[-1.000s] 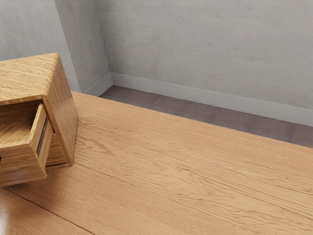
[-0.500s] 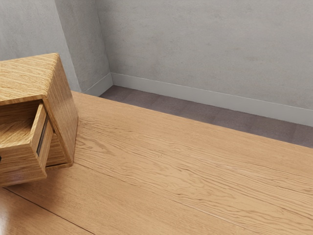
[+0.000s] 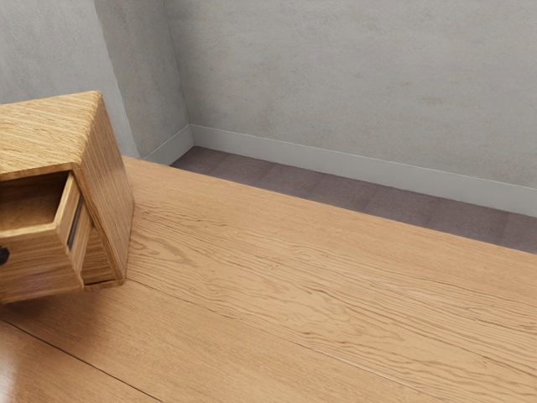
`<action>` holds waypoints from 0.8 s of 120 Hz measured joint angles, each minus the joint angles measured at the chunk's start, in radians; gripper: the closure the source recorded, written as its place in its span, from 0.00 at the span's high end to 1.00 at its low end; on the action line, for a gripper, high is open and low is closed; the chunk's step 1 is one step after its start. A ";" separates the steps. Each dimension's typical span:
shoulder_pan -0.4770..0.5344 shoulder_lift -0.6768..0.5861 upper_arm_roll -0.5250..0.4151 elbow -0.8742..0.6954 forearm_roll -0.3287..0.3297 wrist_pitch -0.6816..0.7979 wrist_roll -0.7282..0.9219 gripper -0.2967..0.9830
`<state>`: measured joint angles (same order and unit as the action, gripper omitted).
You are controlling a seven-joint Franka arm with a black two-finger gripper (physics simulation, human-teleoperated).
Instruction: Push the drawer handle with one arm to close the drawer
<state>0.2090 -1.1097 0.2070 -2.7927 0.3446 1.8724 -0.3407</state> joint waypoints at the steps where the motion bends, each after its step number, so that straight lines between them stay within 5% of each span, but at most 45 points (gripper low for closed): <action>1: 0.000 0.003 0.002 0.000 0.000 0.003 0.001 0.15; 96: 0.062 0.277 0.012 0.117 0.003 0.220 0.106 0.15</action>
<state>0.2709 -0.8325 0.2194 -2.6757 0.3475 2.0926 -0.2348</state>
